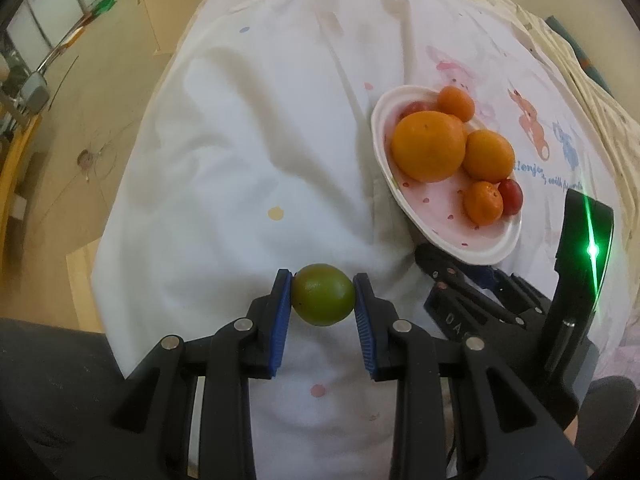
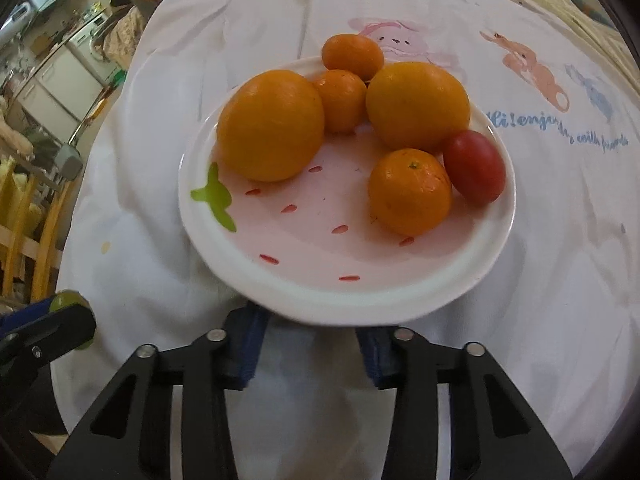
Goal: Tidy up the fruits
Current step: 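Grasp a dark grape with the right tool while the left tool holds the green grape, then carry both grapes over the plate and open both tools to drop them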
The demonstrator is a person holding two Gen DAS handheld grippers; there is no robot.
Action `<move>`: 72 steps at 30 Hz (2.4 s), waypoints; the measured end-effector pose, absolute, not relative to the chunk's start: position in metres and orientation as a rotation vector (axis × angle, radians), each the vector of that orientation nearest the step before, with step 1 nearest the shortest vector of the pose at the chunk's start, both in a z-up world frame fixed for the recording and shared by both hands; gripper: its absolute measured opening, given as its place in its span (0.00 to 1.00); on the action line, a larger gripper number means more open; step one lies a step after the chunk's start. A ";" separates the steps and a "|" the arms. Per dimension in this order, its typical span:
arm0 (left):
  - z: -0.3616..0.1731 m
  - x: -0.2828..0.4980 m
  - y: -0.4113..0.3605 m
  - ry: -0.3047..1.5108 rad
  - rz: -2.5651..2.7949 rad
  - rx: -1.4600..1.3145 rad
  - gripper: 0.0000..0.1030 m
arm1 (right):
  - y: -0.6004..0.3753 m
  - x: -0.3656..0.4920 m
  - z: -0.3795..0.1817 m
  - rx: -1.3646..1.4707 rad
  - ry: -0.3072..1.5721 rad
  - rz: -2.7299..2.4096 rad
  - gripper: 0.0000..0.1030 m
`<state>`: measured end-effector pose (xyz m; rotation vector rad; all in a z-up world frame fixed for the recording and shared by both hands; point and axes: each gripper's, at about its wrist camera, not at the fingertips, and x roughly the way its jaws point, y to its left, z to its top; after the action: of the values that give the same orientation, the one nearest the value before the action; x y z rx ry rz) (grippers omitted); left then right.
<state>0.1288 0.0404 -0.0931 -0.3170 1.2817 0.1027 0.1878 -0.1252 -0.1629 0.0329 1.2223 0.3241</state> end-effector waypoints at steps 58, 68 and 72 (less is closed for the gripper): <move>-0.067 0.215 -0.019 1.236 -0.117 -0.174 0.26 | -0.218 0.260 -0.094 0.418 1.224 0.525 0.24; -0.084 0.220 -0.023 1.289 -0.141 -0.172 0.26 | -0.202 0.266 -0.123 0.420 1.293 0.551 0.27; -0.086 0.221 -0.024 1.300 -0.141 -0.174 0.26 | -0.206 0.267 -0.123 0.429 1.295 0.533 0.34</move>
<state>0.2205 -0.0237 -0.0864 -0.1740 1.3001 -0.1411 0.2666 -0.2058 -0.1233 0.4290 1.2953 0.5330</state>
